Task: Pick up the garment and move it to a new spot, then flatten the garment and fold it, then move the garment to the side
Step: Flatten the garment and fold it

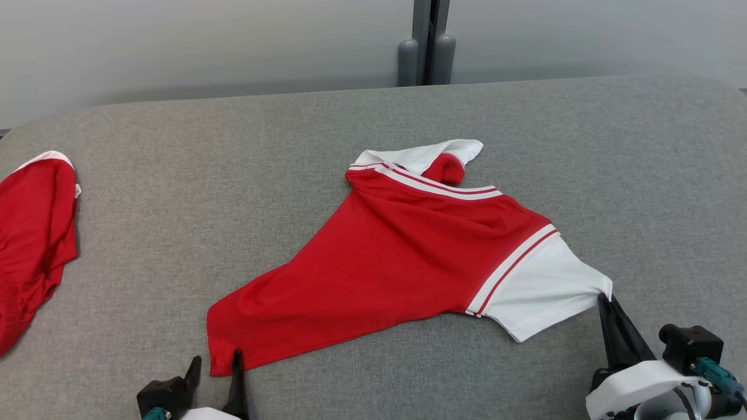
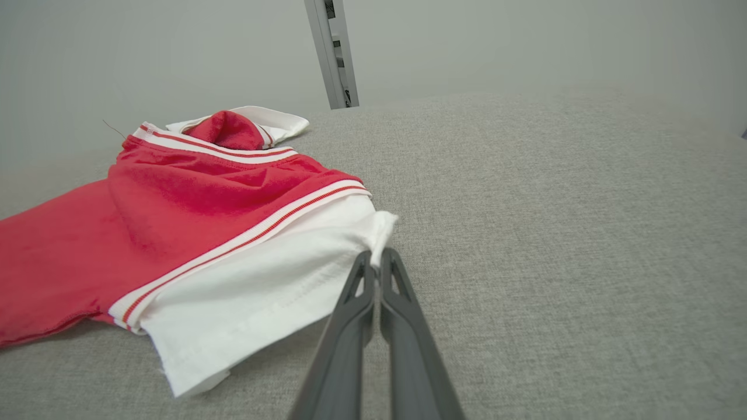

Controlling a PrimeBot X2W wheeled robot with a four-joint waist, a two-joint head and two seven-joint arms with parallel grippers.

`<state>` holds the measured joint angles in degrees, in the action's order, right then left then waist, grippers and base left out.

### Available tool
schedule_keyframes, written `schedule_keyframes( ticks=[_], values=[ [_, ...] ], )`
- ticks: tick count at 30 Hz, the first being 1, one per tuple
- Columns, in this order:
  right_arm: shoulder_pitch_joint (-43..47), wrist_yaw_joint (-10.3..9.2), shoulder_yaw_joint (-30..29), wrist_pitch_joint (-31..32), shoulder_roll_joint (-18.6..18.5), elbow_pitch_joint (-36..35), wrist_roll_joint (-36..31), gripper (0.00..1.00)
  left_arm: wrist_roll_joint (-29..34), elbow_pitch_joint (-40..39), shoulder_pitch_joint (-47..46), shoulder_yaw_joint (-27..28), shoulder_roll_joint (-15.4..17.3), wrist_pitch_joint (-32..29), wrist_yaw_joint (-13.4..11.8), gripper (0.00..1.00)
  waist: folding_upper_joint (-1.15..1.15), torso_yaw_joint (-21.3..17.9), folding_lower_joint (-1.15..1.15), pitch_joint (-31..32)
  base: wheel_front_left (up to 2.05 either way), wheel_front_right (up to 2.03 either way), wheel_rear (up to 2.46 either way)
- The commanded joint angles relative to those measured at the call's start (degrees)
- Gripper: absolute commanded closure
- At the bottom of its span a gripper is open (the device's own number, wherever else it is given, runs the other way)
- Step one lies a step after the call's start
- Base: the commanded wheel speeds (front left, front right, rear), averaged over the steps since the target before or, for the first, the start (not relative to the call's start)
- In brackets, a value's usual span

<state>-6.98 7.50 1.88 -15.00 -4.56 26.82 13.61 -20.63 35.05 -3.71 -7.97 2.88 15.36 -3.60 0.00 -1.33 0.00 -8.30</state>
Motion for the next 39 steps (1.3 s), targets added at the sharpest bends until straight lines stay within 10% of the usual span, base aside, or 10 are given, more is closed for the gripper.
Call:
schedule_keyframes(
  ticks=[1,2,3,4,28,39],
  values=[
    [-0.5,-0.02,-0.3,-0.3,-0.3,0.0,-0.2,1.0,-0.3,1.3,0.8,-0.4,0.0,-0.4,0.1,0.0,0.0,0.1,0.0,0.0,0.0,0.0,0.0],
    [-0.6,-0.02,-0.3,-0.3,-0.3,0.0,-0.2,1.0,-0.9,2.2,0.5,-0.9,0.0,-0.5,0.4,0.27,0.0,0.1,0.0,0.0,0.0,0.0,0.0],
    [-0.8,-0.02,-0.3,-0.3,-0.2,-0.2,-0.1,1.0,-0.8,3.1,0.1,-1.5,0.0,-0.6,0.7,0.84,0.0,0.1,0.0,0.0,0.0,0.0,0.0],
    [-0.9,-0.02,-0.1,-0.3,-0.2,-0.4,0.0,1.0,-0.9,4.4,-0.2,-2.2,-0.1,-0.7,1.1,1.0,0.0,0.1,0.0,0.1,0.0,0.0,0.0],
    [-22.5,-0.02,1.2,-0.3,-7.1,-18.2,7.1,1.0,6.8,-18.8,-23.0,8.4,6.0,-0.2,8.6,1.0,0.0,0.4,0.0,9.3,0.0,0.0,0.0],
    [-41.2,-0.02,5.6,0.4,-13.1,-12.4,7.9,1.0,6.9,-17.2,-37.9,7.4,10.2,-6.5,9.0,1.0,0.0,0.6,0.0,2.3,0.0,0.0,0.0]
  ],
)
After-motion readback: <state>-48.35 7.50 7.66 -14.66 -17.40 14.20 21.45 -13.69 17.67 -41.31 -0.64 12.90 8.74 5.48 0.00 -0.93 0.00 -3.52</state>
